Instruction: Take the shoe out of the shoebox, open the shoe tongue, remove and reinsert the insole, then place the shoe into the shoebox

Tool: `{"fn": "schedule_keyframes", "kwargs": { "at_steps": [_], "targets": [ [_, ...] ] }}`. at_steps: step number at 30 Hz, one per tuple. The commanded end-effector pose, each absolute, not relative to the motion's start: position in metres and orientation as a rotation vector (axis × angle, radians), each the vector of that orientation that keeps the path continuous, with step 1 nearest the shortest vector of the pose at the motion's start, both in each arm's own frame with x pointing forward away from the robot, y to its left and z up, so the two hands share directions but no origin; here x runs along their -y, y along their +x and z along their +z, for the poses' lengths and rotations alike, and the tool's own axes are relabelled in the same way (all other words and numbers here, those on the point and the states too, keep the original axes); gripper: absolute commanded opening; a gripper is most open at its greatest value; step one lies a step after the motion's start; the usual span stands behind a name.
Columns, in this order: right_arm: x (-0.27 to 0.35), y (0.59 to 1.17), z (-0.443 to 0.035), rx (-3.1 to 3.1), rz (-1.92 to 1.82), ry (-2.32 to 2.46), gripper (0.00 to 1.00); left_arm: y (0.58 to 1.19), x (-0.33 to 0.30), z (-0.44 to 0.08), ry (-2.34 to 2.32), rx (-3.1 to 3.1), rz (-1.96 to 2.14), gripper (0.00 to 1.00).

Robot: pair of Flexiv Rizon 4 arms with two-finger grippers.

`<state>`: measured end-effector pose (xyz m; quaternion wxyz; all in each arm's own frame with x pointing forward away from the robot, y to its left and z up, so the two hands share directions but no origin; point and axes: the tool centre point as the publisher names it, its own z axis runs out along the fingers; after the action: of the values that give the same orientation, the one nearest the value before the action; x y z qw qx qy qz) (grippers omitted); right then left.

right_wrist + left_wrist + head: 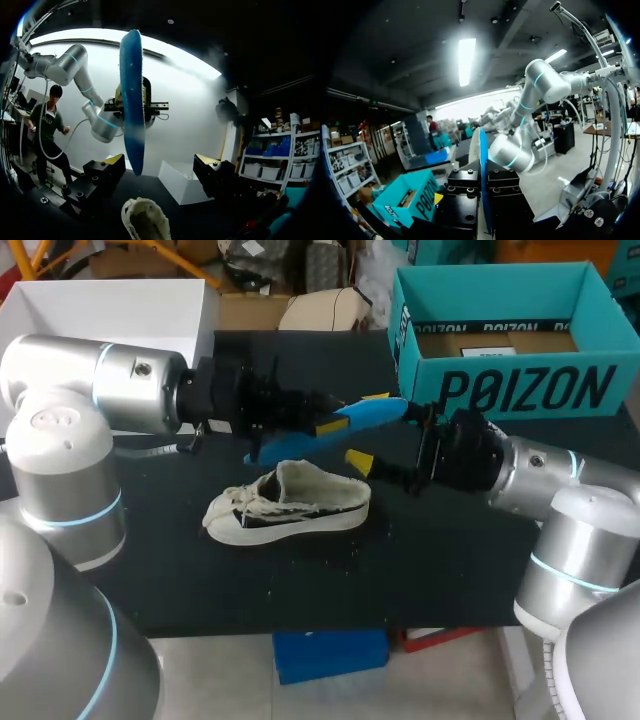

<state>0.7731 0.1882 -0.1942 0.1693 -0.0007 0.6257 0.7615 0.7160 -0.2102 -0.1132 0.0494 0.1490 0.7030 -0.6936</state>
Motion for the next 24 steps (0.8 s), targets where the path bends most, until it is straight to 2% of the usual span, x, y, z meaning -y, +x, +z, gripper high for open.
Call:
{"fn": "schedule_keyframes", "kwargs": {
  "at_steps": [1,7,9,13,16,18,24],
  "targets": [
    [-0.199,0.776,-0.195,-1.703,2.236,-0.007,0.85,0.715,0.212,-0.114,0.452,-2.14,-2.111,0.0],
    [-0.207,0.774,-0.19,-1.644,2.302,-0.013,0.81,0.715,0.212,-0.114,0.452,-2.14,-2.111,0.0],
    [-0.209,0.773,-0.19,-1.624,2.321,-0.013,0.74,0.715,0.212,-0.114,0.452,-2.14,-2.111,0.0],
    [-0.215,0.772,-0.187,-1.61,2.336,-0.022,0.71,0.715,0.212,-0.114,0.452,-2.14,-2.111,0.0],
    [-0.217,0.771,-0.184,-1.598,2.344,-0.03,0.53,0.715,0.212,-0.114,0.452,-2.14,-2.111,0.0],
    [-0.219,0.77,-0.183,-1.598,2.344,-0.037,0.5,0.715,0.212,-0.114,0.452,-2.14,-2.111,0.0],
    [-0.222,0.769,-0.177,-1.592,2.347,-0.058,0.49,0.715,0.212,-0.114,0.452,-2.14,-2.111,0.0]
  ]
}}
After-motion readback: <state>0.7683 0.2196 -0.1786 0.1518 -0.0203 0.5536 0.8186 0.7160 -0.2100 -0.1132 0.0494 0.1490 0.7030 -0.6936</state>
